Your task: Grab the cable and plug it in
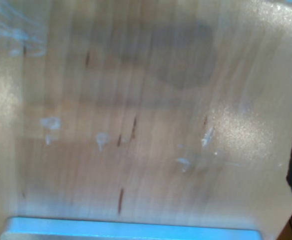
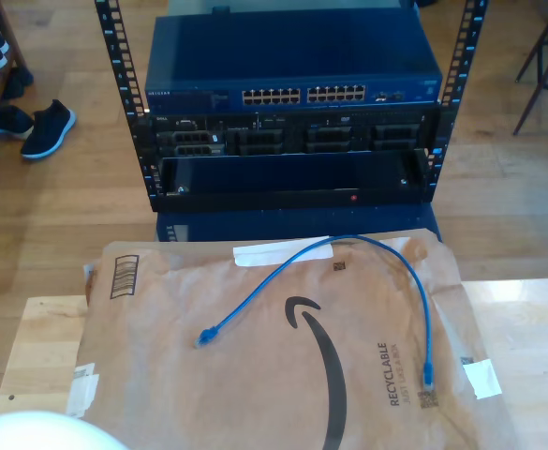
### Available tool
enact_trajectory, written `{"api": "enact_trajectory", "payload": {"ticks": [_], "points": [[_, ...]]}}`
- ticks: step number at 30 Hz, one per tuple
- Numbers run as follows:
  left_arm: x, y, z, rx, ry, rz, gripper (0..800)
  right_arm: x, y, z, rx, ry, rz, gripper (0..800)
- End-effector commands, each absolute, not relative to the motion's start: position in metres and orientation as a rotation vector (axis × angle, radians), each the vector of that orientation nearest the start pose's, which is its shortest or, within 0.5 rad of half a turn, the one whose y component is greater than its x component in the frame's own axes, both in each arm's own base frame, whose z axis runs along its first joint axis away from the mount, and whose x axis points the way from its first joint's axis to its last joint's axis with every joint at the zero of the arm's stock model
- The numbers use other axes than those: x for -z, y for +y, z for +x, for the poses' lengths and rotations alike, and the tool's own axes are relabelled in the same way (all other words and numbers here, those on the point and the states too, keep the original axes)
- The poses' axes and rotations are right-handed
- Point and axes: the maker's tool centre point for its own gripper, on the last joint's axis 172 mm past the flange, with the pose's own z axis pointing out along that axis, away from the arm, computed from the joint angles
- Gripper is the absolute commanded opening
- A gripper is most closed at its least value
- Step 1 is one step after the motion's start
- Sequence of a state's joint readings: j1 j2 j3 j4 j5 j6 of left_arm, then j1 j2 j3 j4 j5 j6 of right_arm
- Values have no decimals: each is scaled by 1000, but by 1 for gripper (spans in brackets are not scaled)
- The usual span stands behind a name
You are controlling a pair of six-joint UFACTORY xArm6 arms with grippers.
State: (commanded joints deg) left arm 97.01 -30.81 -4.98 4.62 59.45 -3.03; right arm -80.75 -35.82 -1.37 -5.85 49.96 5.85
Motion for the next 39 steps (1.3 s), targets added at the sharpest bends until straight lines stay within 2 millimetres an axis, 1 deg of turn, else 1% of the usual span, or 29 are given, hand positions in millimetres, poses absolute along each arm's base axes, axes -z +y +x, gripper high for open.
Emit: {"api": "enact_trajectory", "payload": {"ticks": [16,20,22,23,26,28,30,32,35,37,39], "points": [[-30,122,-31,473,2122,1890,800,-25,-161,10,-337,2001,-2295,797],[-33,124,-32,480,2126,1884,800,-34,-172,11,-315,2012,-2316,796],[-41,127,-34,491,2125,1880,800,-42,-175,10,-311,2018,-2319,796],[-47,128,-35,502,2121,1875,800,-49,-179,10,-306,2024,-2321,796],[-74,132,-37,540,2114,1838,800,-72,-184,9,-342,2027,-2296,796],[-92,139,-38,560,2133,1804,800,-90,-187,9,-370,2024,-2280,796],[-106,148,-38,570,2188,1762,800,-104,-189,10,-386,2018,-2269,796],[-116,162,-36,561,2232,1756,800,-116,-193,21,-388,1980,-2313,796],[-128,170,-28,573,2235,1783,800,-130,-203,44,-357,1990,-2363,796],[-134,177,-17,559,2249,1790,800,-139,-209,65,-323,2016,-2388,797],[-143,185,-2,535,2257,1796,800,-147,-208,89,-295,2035,-2412,796]]}}
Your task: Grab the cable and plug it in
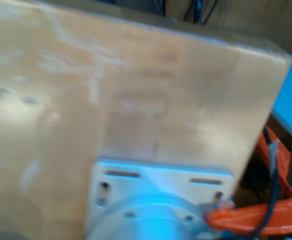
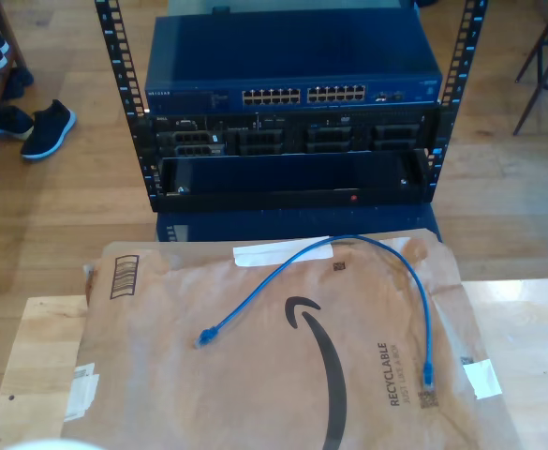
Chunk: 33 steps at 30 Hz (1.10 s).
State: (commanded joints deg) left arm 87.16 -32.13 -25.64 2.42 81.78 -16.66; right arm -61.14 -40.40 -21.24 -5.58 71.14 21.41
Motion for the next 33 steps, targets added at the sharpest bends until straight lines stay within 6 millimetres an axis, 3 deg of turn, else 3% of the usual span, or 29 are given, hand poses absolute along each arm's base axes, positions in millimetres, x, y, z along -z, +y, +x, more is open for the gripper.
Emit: {"api": "enact_trajectory", "payload": {"ticks": [3,6,10,13,18,21,24,29,33], "points": [[-162,189,36,522,2252,1793,800,-161,-199,134,-231,2039,-2466,796],[-181,184,79,538,2271,1783,800,-168,-174,174,-183,2023,-2514,796],[-193,166,136,530,2289,1799,800,-168,-116,217,-140,1973,-2590,796],[-198,140,174,537,2279,1797,800,-168,-63,238,-99,1918,-2650,796],[-196,98,213,579,2295,1797,800,-173,40,263,-70,1799,-2738,796],[-195,81,234,562,2283,1799,800,-175,84,279,-86,1793,-2763,796],[-192,72,246,541,2272,1838,800,-173,124,304,-93,1783,-2768,796],[-178,66,258,566,2306,1830,800,-161,195,361,-149,1756,-2611,794],[-176,67,272,577,2331,1815,800,-139,246,386,-141,1667,-2637,794]]}}
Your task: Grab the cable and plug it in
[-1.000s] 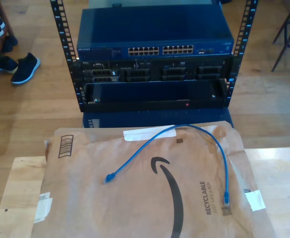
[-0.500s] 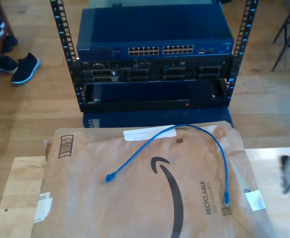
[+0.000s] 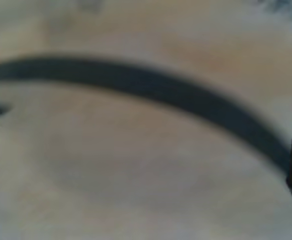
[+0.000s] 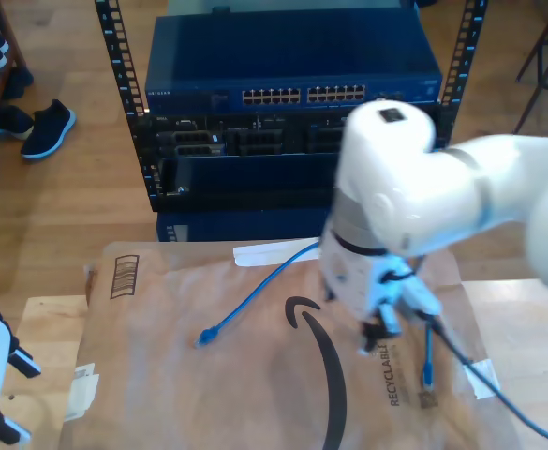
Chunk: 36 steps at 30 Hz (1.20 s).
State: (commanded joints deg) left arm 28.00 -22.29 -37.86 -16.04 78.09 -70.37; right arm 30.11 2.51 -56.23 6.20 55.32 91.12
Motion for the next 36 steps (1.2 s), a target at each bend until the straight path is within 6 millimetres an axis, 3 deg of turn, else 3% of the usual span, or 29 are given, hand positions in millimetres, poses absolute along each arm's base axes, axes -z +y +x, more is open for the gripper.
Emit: {"api": "enact_trajectory", "payload": {"ticks": [4,10,15,22,28,34,36], "points": [[-181,58,285,571,2337,1831,800,-118,295,400,-115,1591,-2659,793],[-185,33,294,569,2317,1895,800,-97,321,431,-91,1567,-2646,787],[-187,18,306,537,2312,1920,800,-93,330,442,-86,1561,-2642,771],[-184,16,312,554,2312,1929,800,-73,327,441,-106,1572,-2669,728],[-183,17,312,560,2314,1929,800,-73,327,441,-106,1580,-2664,602],[-184,17,312,556,2313,1928,800,-73,326,442,-105,1584,-2660,355],[-186,17,314,550,2310,1929,800,-73,329,443,-119,1598,-2631,236]]}}
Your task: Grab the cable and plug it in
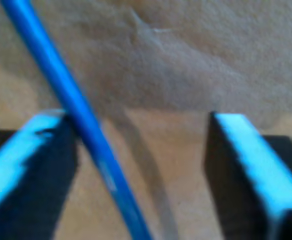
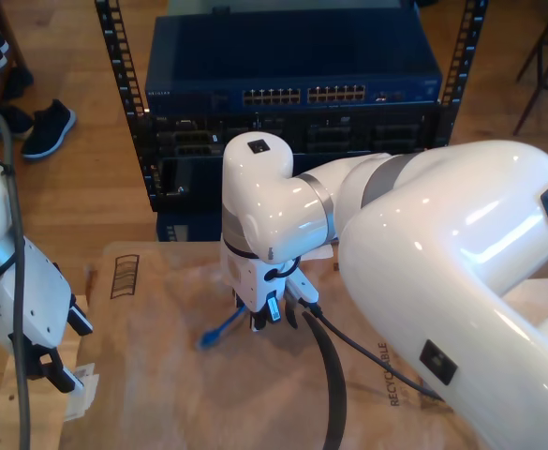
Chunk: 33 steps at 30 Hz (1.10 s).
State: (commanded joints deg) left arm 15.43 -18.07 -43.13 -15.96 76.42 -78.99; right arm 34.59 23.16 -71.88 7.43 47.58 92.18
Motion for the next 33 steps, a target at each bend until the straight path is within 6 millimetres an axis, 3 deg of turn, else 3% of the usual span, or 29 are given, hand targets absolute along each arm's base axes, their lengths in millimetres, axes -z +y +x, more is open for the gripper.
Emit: {"api": "enact_trajectory", "payload": {"ticks": [2,4,8,10,15,20,23,27,33], "points": [[-187,18,315,546,2310,1928,800,-76,334,452,-110,1608,-2567,54],[-191,19,319,535,2305,1926,800,-81,335,456,-97,1609,-2539,7],[-203,17,328,520,2294,1905,800,-107,337,455,-120,1627,-2470,0],[-220,2,338,562,2259,1847,798,-127,338,448,-147,1645,-2413,0],[-281,-63,352,855,2069,1689,797,-175,301,433,-142,1781,-2246,0],[-305,-79,364,929,1986,1560,794,-218,260,425,-298,1984,-2024,0],[-327,-99,373,985,1903,1481,794,-250,263,414,-438,2003,-1904,0],[-347,-107,382,985,1779,1443,794,-294,280,398,-550,1956,-1816,0],[-408,-121,387,1031,1529,1384,782,-350,285,382,-574,1868,-1761,0]]}}
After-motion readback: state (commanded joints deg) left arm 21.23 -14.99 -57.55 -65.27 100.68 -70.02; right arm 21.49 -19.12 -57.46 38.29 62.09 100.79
